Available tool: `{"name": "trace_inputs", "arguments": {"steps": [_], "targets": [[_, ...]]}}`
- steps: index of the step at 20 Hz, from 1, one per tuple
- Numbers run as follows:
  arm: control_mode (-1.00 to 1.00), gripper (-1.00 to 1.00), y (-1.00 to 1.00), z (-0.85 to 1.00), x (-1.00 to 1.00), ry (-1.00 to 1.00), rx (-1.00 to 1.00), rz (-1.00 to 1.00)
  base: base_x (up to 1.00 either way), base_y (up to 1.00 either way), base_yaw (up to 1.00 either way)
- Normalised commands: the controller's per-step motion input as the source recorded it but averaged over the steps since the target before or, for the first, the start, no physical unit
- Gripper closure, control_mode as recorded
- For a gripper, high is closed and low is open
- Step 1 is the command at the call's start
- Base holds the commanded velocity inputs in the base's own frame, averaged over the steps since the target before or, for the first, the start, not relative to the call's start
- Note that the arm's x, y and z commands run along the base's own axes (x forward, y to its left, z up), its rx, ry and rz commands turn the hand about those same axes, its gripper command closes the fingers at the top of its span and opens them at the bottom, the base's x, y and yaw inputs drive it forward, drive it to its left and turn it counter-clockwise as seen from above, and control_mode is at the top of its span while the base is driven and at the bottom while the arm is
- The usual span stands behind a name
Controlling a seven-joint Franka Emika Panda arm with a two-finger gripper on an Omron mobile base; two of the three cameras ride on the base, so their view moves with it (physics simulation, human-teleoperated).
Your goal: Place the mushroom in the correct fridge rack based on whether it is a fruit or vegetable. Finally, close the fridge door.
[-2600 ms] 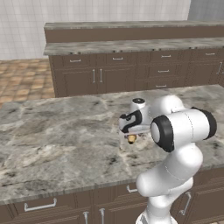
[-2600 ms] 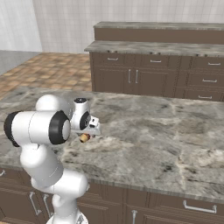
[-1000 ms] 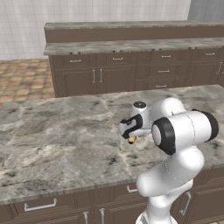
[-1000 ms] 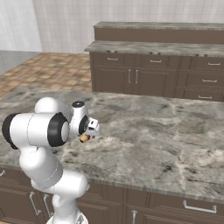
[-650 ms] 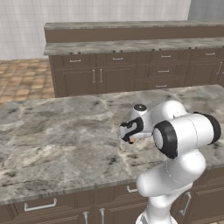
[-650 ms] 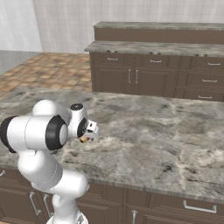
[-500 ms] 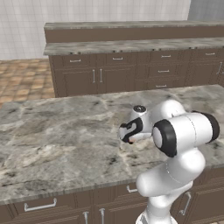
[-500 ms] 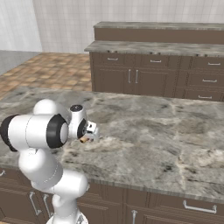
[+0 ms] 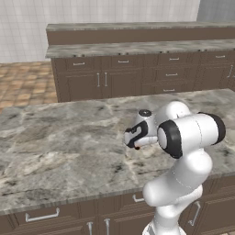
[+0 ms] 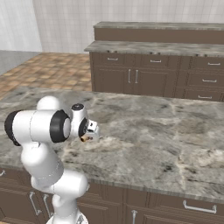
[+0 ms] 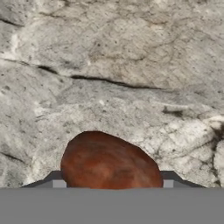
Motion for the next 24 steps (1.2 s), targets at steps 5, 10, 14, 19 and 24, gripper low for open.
{"name": "trace_inputs", "arguments": {"steps": [5,10,14,19,24], "targets": [[-1.0,1.0,-0.16,0.64,-0.38,-0.04,0.0,0.0,0.0,0.0,0.0],[-1.0,1.0,-0.33,1.0,-0.7,-0.07,-0.01,0.0,0.0,0.0,0.0],[-1.0,1.0,-0.15,1.0,-0.81,-0.03,0.0,0.0,0.0,0.0,0.0],[-1.0,1.0,-0.02,1.0,-0.82,0.0,0.0,0.0,0.0,0.0,0.0],[-1.0,1.0,0.21,0.91,-0.5,0.0,-0.01,0.0,0.0,0.0,0.0]]}}
